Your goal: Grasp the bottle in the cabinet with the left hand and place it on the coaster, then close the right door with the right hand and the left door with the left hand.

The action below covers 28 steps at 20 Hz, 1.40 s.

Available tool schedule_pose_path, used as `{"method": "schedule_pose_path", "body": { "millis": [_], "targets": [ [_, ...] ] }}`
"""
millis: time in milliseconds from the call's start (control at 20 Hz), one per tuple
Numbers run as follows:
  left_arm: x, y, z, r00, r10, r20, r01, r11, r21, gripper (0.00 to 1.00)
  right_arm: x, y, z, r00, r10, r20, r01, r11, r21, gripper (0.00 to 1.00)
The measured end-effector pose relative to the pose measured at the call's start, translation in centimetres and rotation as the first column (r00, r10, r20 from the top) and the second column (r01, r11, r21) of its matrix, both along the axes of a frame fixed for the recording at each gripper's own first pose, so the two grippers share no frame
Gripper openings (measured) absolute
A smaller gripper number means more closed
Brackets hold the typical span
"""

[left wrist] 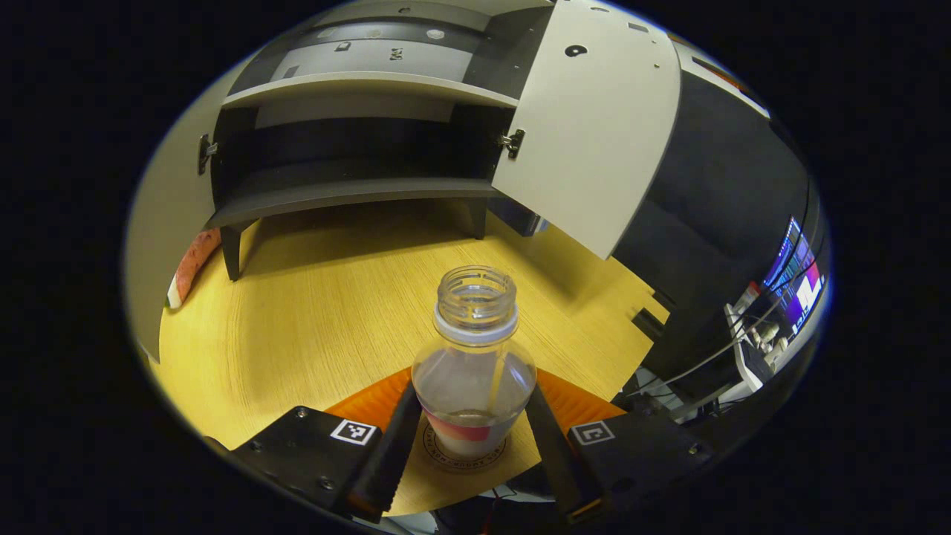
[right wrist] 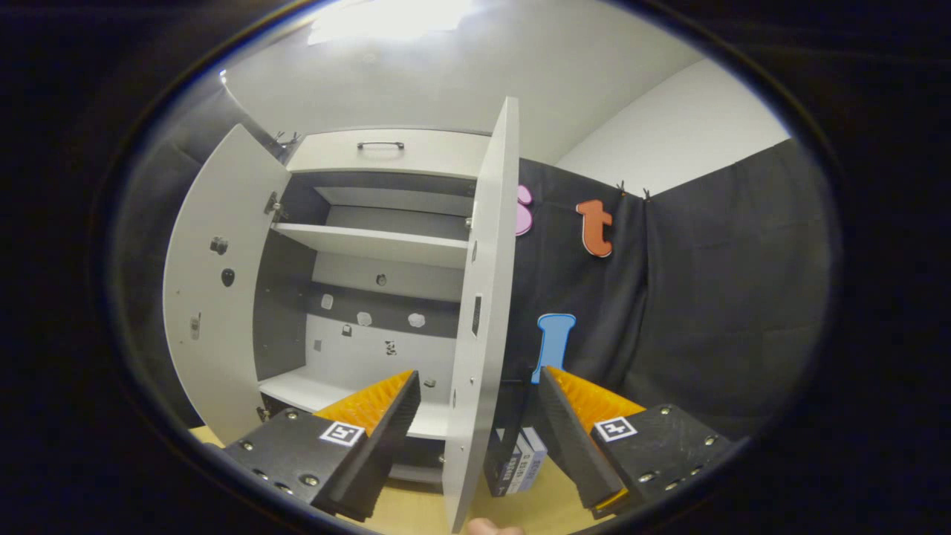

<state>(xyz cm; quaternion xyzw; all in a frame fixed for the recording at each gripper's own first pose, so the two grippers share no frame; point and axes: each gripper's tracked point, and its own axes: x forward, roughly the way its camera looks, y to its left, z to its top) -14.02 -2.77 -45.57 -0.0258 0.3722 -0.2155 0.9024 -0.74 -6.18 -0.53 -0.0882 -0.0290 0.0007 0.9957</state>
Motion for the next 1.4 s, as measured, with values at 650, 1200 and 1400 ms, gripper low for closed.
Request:
{"method": "schedule_pose_path", "body": {
  "millis": [650,1200,1400],
  "targets": [
    [-1.6,-0.1,-0.2,0.999,-0.041,-0.030,0.044,0.993,0.111,0.82,0.2,-1.6,-0.4,1.000,-0.008,-0.001,0.008,0.999,0.048,0.97],
    [-2.2,-1.2,1.9,0.998,-0.058,-0.017,0.060,0.990,0.130,0.83,1.0,-1.6,-1.3,0.999,0.001,-0.045,0.003,0.997,0.073,0.97],
    [-1.7,-1.4,3.1,0.998,-0.056,0.025,0.052,0.989,0.141,0.83,1.1,-1.1,-1.5,0.998,0.012,-0.057,-0.008,0.997,0.074,0.97]
  ]
}}
